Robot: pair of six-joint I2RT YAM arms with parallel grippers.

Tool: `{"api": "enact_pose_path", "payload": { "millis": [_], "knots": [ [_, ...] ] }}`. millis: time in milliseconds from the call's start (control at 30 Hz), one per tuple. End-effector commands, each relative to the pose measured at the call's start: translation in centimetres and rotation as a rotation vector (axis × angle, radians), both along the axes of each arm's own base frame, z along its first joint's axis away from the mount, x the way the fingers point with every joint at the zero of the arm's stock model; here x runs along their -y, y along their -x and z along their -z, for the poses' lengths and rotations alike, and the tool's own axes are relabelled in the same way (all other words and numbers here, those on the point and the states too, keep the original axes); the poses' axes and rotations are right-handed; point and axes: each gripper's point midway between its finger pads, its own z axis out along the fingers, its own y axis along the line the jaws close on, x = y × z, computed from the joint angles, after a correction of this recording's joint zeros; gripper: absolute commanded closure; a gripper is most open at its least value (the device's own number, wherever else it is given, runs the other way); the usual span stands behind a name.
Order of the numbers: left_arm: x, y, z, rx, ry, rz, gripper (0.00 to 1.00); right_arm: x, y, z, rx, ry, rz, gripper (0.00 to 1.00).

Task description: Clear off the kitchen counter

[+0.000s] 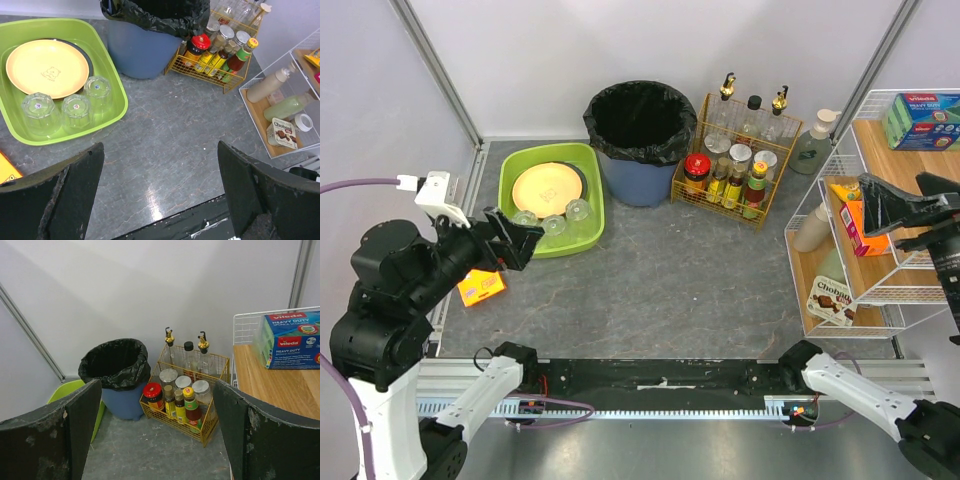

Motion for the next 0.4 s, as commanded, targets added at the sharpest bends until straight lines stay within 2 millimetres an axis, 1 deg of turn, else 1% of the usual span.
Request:
{"api": "enact_pose_path", "payload": {
  "millis": [0,100,267,367],
  "knots": [
    [-0.1,0.5,-1.8,0.056,-0.008,0.011,0.01,-0.8,-0.7,-0.1,-0.007,0.023,-0.013,0.02],
    [-0.2,0.3,-2.0,0.061,-0.015,0.005,0.01,-0.8,-0.8,-0.3,-0.001,0.024,-0.009,0.02],
    [-0.5,0.1,-3.0,0.082,-0.016,-0.014,0.01,-0.7,-1.2,0.0,-0.012,0.032,0.007,0.02],
    [-0.5,0.0,-3.6,0.093,-0.009,-0.018,0.01,-0.7,-1.4,-0.3,-0.009,0.038,0.016,0.02]
  ]
}}
